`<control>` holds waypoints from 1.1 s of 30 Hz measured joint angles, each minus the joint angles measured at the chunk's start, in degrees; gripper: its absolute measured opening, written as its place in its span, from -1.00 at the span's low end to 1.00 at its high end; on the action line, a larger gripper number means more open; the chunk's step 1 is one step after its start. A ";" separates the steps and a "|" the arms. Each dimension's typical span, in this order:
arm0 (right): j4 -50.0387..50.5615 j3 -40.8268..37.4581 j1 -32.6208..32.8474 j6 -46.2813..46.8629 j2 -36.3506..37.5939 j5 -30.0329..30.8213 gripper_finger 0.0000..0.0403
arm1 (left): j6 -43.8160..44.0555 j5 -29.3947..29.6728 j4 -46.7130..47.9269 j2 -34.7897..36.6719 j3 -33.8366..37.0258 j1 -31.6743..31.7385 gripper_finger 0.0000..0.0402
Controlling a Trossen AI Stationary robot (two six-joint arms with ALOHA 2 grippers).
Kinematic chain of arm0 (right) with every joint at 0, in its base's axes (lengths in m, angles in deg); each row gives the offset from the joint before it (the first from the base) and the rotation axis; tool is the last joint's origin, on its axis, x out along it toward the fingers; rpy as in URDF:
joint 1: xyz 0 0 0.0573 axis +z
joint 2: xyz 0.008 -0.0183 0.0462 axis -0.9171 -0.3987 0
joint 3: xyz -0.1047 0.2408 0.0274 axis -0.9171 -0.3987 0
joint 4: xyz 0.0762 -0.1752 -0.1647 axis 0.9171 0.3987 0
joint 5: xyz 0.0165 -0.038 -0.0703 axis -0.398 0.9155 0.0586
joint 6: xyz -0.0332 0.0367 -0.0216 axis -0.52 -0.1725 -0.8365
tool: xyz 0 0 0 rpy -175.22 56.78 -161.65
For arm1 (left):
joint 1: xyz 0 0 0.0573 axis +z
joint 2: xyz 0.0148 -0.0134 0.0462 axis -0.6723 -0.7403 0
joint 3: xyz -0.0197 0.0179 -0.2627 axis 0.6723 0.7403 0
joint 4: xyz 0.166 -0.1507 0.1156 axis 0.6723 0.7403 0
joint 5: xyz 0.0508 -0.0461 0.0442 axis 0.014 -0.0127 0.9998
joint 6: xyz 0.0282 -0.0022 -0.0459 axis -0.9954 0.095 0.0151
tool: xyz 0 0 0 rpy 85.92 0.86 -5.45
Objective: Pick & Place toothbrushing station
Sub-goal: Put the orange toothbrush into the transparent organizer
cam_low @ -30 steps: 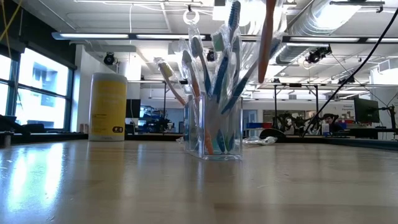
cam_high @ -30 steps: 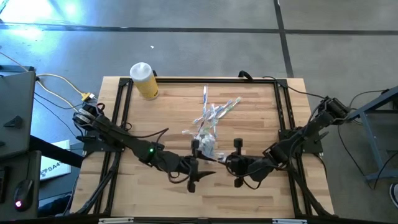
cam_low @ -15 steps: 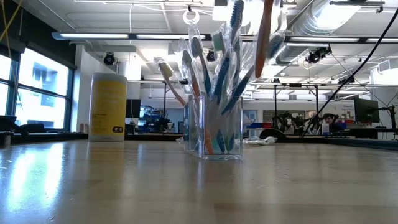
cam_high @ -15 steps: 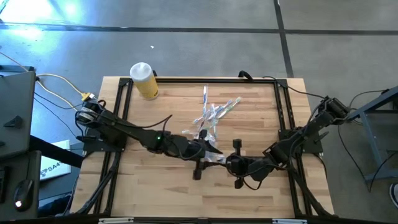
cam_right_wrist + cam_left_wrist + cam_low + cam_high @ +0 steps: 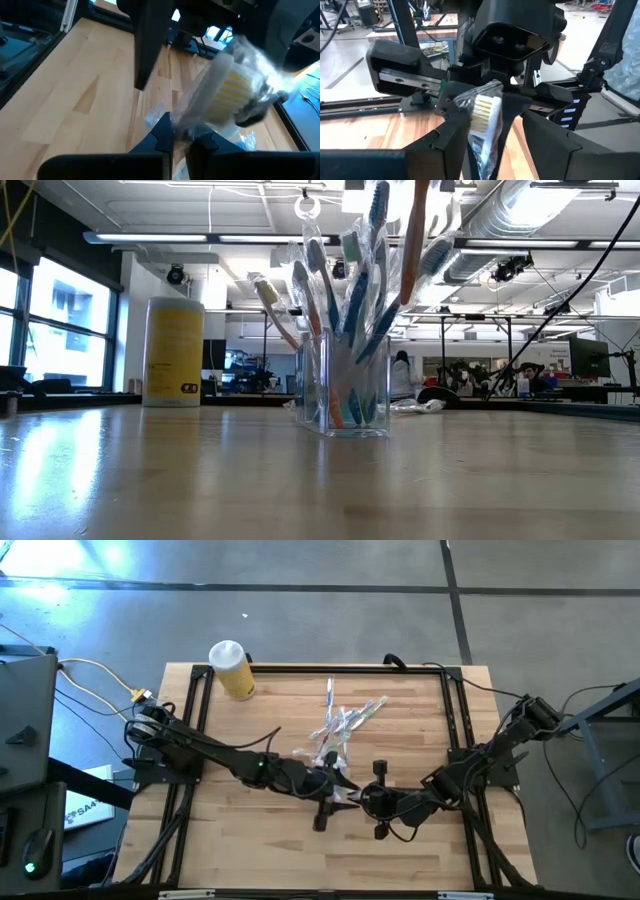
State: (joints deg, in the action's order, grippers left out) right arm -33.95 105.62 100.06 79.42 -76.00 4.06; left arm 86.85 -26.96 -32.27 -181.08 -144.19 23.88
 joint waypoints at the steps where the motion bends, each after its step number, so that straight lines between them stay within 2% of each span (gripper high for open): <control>1: -0.28 0.00 0.00 -0.02 0.00 0.00 -0.94 | -0.05 0.01 -0.08 0.02 0.00 0.10 -0.09; 7: -0.19 0.00 0.00 -0.13 0.00 -0.06 -0.94 | -0.21 0.55 -0.85 0.02 0.00 0.37 -0.09; 10: -0.16 0.00 0.00 -0.15 0.00 -0.16 -0.94 | -0.21 0.62 -0.60 0.01 0.00 0.41 -0.18; 14: -0.08 0.00 0.00 -0.46 0.00 -0.27 -0.94 | -1.72 1.22 -0.87 -0.43 0.00 0.41 -0.45; 18: -0.32 0.01 0.00 -0.57 0.07 -1.35 -0.94 | -4.84 1.04 -0.80 -0.59 0.07 0.33 -0.84; 21: -0.24 0.02 0.02 -0.57 0.11 -1.74 -0.92 | -4.80 0.98 -0.71 -0.59 0.07 0.37 -0.93; 23: -0.38 0.02 0.00 -0.54 0.11 -2.20 -0.84 | -4.78 1.11 -0.97 -0.59 0.07 0.37 -0.91; 33: -1.77 0.02 1.54 2.95 0.11 -2.30 -0.15 | -5.43 0.98 -1.91 0.01 0.05 0.35 -0.96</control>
State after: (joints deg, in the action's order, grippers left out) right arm -35.72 105.64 101.60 82.37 -75.89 1.76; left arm 81.42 -25.99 -34.18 -181.07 -144.14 24.23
